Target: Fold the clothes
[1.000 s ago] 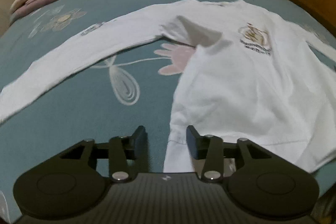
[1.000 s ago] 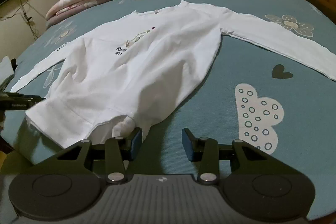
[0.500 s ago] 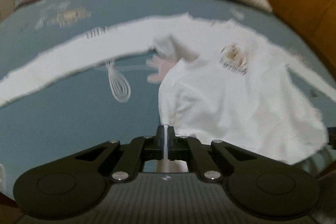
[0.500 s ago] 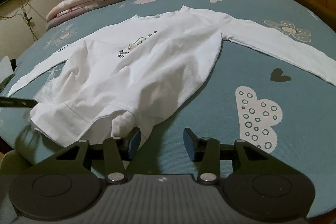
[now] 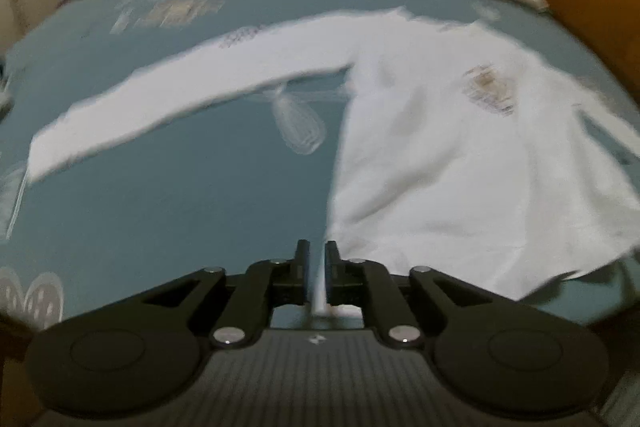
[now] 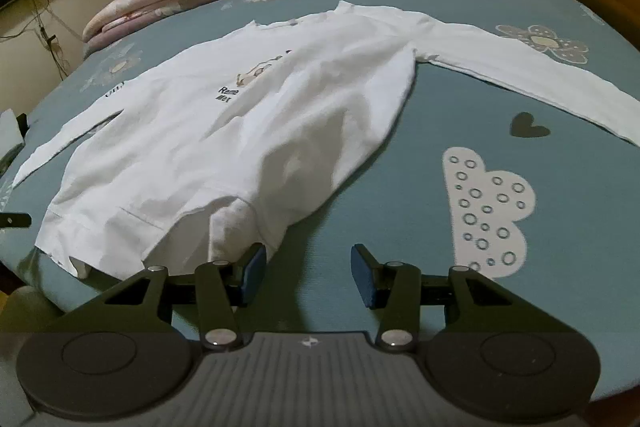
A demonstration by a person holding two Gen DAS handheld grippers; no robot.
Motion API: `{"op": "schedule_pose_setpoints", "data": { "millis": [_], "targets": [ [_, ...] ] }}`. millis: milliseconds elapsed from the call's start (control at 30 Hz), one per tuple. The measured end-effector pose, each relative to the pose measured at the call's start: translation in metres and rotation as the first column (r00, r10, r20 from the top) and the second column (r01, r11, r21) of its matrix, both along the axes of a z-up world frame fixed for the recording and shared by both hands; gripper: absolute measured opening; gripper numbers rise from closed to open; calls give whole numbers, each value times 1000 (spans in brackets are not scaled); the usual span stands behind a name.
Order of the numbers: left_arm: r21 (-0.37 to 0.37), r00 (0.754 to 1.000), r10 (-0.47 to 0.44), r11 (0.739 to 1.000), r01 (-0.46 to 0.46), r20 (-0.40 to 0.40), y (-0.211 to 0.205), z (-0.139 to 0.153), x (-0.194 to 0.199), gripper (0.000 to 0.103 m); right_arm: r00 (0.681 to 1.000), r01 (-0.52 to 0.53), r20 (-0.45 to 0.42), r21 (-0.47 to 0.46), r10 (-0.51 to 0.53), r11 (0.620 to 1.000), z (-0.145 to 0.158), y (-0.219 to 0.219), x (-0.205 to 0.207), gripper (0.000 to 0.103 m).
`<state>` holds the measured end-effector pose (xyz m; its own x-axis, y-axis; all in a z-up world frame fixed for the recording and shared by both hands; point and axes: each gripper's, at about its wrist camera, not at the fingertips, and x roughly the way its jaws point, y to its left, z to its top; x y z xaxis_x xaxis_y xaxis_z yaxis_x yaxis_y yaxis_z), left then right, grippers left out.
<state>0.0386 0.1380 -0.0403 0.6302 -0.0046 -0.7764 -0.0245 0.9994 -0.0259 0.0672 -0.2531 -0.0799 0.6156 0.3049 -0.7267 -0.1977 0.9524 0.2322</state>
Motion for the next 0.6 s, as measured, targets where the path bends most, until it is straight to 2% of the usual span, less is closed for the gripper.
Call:
{"op": "schedule_pose_setpoints", "data": {
  "millis": [67,100,133,167,200,300,400,467,567,600],
  "targets": [
    [36,995,-88,996,86,52,-20,13,-1,22,1000,27,-5,15,-27,1000,-1,-6,1,55],
    [59,984,-164,985,160,76,-36,18,-3,38,999,41,-8,25,-40,999,-1,-9,1,55],
    [74,969,-231,971,225,83,-52,22,-5,56,998,54,-11,35,-54,998,-2,-12,2,55],
    [86,951,-298,953,290,88,-68,25,-7,62,998,63,-11,39,-62,997,-2,-14,2,55],
    [101,921,-379,923,370,93,-87,26,-10,69,997,71,-9,40,-70,997,-2,-15,1,57],
    [126,798,-594,803,582,99,-144,27,-20,72,997,73,-6,34,-73,997,-3,-18,-2,62],
    [204,701,-708,700,684,80,-196,17,-25,72,997,76,-3,53,-76,996,-5,-25,-7,62],
    [313,662,-748,640,702,49,-222,1,-26,72,996,90,-2,74,-90,993,-6,-30,-10,62],
    [464,603,-798,530,709,-9,-261,-23,-28,72,995,104,0,102,-104,989,-6,-38,-15,64],
    [509,606,-795,507,696,-36,-268,-33,-26,72,995,104,0,108,-105,989,-6,-40,-16,64]
  ]
}}
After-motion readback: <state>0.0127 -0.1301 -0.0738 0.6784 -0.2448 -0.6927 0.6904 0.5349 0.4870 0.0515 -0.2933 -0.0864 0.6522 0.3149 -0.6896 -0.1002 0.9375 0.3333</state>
